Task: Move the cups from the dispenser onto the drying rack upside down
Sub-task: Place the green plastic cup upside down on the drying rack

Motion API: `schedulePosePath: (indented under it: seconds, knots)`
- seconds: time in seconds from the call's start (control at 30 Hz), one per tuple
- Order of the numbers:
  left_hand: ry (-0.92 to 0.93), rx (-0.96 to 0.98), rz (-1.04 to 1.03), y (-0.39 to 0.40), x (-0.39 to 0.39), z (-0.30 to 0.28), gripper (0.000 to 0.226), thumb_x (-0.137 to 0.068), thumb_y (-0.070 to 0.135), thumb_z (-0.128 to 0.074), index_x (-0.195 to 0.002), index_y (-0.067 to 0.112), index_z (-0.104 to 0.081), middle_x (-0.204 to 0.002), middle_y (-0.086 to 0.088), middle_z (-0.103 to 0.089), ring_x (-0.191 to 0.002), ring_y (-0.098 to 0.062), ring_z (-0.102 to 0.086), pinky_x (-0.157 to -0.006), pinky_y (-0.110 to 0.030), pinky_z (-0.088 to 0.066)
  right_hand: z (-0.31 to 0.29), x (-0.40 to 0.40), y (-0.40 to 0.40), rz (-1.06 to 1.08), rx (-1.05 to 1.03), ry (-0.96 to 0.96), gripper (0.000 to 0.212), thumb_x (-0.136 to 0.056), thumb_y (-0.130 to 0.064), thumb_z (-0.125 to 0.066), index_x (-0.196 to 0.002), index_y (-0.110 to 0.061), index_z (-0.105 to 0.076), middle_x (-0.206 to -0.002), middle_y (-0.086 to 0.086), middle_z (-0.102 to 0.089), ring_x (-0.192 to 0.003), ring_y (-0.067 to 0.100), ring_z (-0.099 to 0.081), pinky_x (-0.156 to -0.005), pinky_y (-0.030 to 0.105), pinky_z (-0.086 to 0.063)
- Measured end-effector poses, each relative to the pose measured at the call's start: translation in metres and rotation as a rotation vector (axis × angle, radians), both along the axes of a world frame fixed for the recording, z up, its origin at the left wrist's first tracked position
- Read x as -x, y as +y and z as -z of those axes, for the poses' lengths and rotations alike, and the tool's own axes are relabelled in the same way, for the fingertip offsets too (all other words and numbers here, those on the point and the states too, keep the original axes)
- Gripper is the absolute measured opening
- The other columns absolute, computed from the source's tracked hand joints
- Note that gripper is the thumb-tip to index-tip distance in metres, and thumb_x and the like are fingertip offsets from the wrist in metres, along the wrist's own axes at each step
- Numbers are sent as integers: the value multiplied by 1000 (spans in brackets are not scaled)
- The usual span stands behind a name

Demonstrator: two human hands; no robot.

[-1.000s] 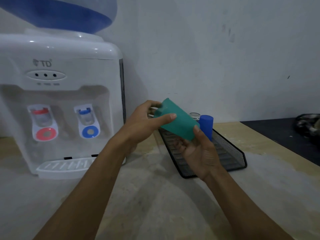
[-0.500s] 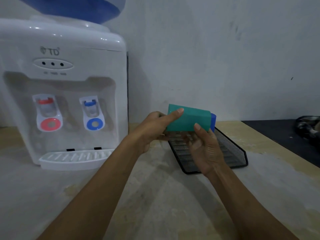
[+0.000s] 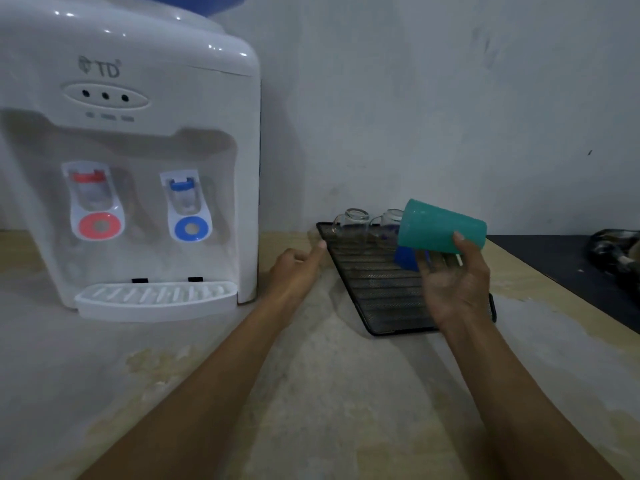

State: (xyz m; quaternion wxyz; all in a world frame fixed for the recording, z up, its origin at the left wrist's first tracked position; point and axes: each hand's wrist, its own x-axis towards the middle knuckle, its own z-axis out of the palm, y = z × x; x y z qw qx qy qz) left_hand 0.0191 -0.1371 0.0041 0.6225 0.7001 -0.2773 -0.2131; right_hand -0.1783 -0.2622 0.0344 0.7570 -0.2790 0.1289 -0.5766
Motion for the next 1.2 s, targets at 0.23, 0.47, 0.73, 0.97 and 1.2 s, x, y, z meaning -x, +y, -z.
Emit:
schedulePosePath:
  seconds: [0.23, 0.47, 0.73, 0.97, 1.2]
  knots:
    - [-212, 28, -98, -2, -2, 25, 37, -89, 55, -70, -101, 20, -68, -90, 9, -69, -82, -5, -66, -66, -23, -49, 10, -4, -7, 215, 259, 339, 46, -88, -6, -69, -132, -5, -56, -119, 8, -65, -110, 21, -67, -85, 35, -59]
    - [-213, 72, -122, -6, -5, 30, 31, -91, 46, -71, -99, 16, -69, -83, 10, -67, -74, -1, -61, -63, -19, -46, 27, -21, -18, 258, 533, 785, 61, -86, 0, -78, -136, -20, -47, -122, -4, -69, -103, -1, -71, -80, 14, -57]
    - [-221, 69, -125, -5, -6, 31, 25, -92, 42, -70, -98, 18, -70, -84, 9, -69, -74, -1, -62, -64, -18, -48, 38, -53, -36, 252, 759, 1026, 63, -95, -4, -69, -149, -15, -39, -139, 5, -56, -127, 22, -57, -100, 34, -53]
    - [-221, 73, -109, -7, -6, 32, 25, -92, 43, -70, -100, 19, -68, -86, 9, -69, -79, -3, -64, -67, -21, -50, 41, -72, -44, 367, 853, 1157, 73, -90, -9, -75, -151, -13, -36, -137, 3, -55, -120, 12, -50, -99, 31, -49]
    - [-235, 61, -109, -7, -5, 31, 23, -93, 42, -69, -100, 20, -68, -87, 10, -67, -79, -2, -63, -64, -19, -47, 47, -71, -47, 389, 840, 1213, 87, -81, -20, -86, -152, -14, -36, -142, 10, -59, -126, 26, -58, -93, 29, -49]
